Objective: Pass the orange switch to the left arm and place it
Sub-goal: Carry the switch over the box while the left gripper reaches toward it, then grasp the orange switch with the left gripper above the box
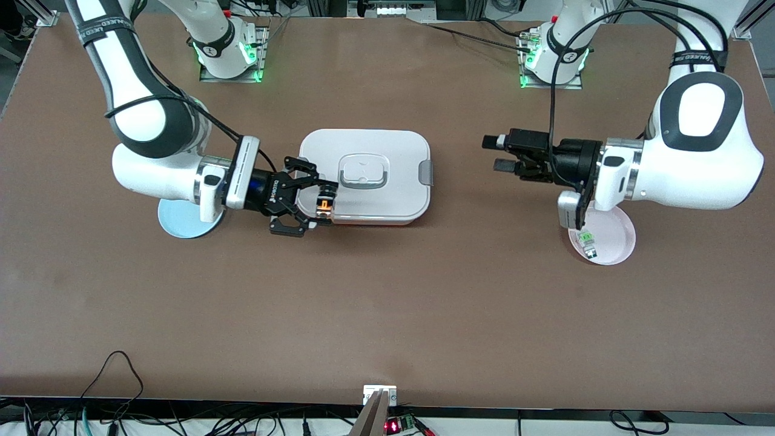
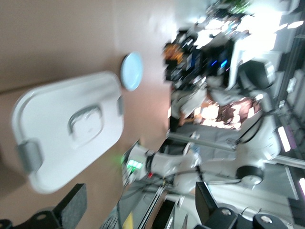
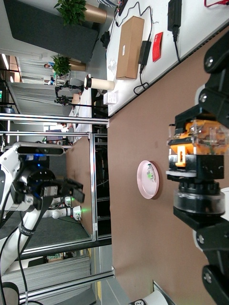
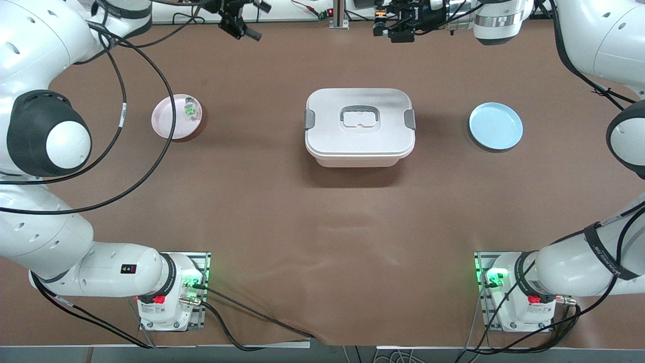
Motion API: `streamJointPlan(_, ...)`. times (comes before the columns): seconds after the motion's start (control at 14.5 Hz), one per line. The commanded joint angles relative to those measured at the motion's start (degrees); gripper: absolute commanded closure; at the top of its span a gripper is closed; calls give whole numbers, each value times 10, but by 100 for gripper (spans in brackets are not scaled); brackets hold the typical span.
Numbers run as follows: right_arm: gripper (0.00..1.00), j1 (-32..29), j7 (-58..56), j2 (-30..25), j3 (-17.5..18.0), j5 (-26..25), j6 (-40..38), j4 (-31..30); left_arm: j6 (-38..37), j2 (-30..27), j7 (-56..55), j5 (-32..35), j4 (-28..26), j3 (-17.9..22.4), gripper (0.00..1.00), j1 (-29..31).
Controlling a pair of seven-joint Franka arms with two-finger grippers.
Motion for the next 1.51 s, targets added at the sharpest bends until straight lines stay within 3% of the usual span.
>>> streamJointPlan(0.0,70,14,-18,-4,5,24,28,2,97,19,54,-79,1,-9,0,-26)
streamJointPlan(0.21,70,20,-16,-9,24,27,62,4,189,44,110,-156,-7,-37,0,-44)
streamJointPlan(0.34,70,20,-17,-11,36,49,80,5,222,60,175,-162,-9,-47,0,-51)
streamJointPlan(0.55,70,20,-18,-11,38,60,81,6,239,86,225,-261,-8,-48,0,-67)
streamJointPlan(0.83,70,22,-22,-11,43,61,81,6,378,89,237,-333,-4,-48,0,-148)
streamJointPlan(1.1,70,22,-25,-10,47,61,85,6,390,100,257,-337,1,-48,1,-160)
streamJointPlan(1.45,70,41,-25,-9,47,69,112,8,391,100,256,-351,-3,-48,19,-180)
